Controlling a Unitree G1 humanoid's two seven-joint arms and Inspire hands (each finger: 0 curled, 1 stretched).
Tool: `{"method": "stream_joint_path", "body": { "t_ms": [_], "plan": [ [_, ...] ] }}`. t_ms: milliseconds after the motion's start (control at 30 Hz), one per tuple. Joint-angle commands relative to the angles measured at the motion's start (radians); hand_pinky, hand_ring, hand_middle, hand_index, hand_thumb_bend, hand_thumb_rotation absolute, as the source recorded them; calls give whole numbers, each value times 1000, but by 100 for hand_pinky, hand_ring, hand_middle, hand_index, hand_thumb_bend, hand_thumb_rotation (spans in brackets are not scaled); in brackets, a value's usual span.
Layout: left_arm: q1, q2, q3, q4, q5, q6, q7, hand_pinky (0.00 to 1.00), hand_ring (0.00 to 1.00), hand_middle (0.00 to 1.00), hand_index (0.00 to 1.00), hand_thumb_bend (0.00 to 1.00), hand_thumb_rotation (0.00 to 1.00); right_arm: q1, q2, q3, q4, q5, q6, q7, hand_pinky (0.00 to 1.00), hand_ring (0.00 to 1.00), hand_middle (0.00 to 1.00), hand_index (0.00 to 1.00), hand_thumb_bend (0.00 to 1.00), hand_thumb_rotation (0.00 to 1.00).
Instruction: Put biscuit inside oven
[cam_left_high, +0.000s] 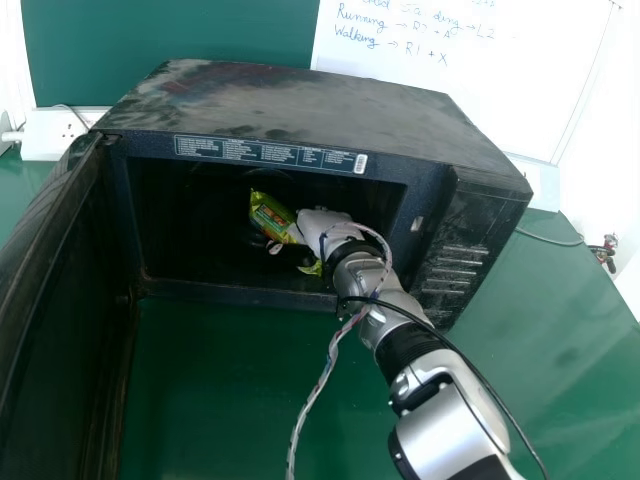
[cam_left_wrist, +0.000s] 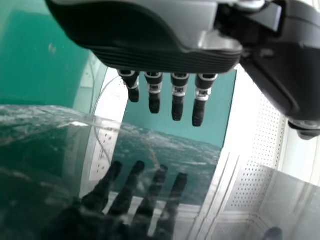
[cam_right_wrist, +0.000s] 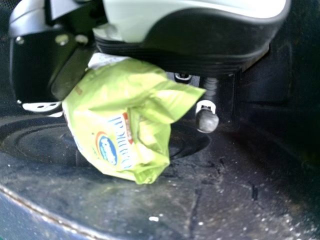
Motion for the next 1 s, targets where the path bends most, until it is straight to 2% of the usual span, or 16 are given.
{"method": "stream_joint_path", "body": {
  "t_ms": [0,167,200,233,267,300,367,433,467,533,700,733,767,800,867,967],
  "plan": [
    [16,-4,-7,-1,-21,-6,-12,100,98,99,100,93,100,2,11,-9,1,15,-8,-15,7,11,18,22,31,0],
    [23,4,-9,7,-47,-9,-43,100,98,99,100,93,100,0,16,-7,7,19,3,0,10,15,23,26,31,0],
    [23,8,-8,11,-56,-9,-56,100,98,99,100,93,100,1,17,-6,7,19,5,0,11,17,26,28,32,0],
    [24,12,-5,15,-61,-11,-68,100,97,99,100,93,100,1,17,-4,7,18,7,-2,13,20,29,31,38,0],
    [25,12,-3,16,-62,-11,-73,100,97,99,100,92,100,2,18,-4,8,19,7,-4,16,31,39,35,44,0],
    [27,10,-1,17,-59,-10,-72,100,97,99,100,92,100,2,18,-4,8,20,7,-4,18,37,45,39,47,0],
    [37,8,2,12,-40,-11,-68,100,97,99,100,92,100,3,18,-6,8,24,7,-3,22,42,50,47,49,0],
    [44,10,5,14,-16,-16,-64,100,97,99,100,93,100,3,17,-7,7,28,5,-3,23,47,50,48,51,0],
    [47,11,9,16,8,-25,-60,100,97,100,100,93,100,2,17,-8,6,30,4,-3,24,50,61,49,51,5],
    [52,7,11,15,41,-38,-49,100,97,99,100,92,100,1,15,-7,4,31,0,-1,27,60,74,49,51,9],
    [52,4,15,34,84,-83,-40,100,97,99,99,91,100,-1,14,-1,2,26,-1,-5,24,87,89,49,50,10],
    [53,6,15,37,90,-88,-38,100,97,99,100,91,100,0,14,-1,2,26,-1,-5,22,91,92,69,63,34],
    [53,8,16,40,99,-94,-35,100,97,99,100,91,100,1,14,-1,2,26,-2,-7,20,95,96,83,70,49],
    [53,7,17,37,118,-98,-24,100,97,99,100,91,100,3,13,-2,1,27,-4,-8,16,98,98,92,74,59],
    [52,5,13,35,128,-104,-16,100,97,99,100,91,100,4,13,1,1,25,-4,-11,4,100,100,98,79,67],
    [52,4,7,33,135,-110,-7,100,96,99,99,92,100,6,13,6,2,20,-3,-15,0,100,100,100,82,72]
  ]
}}
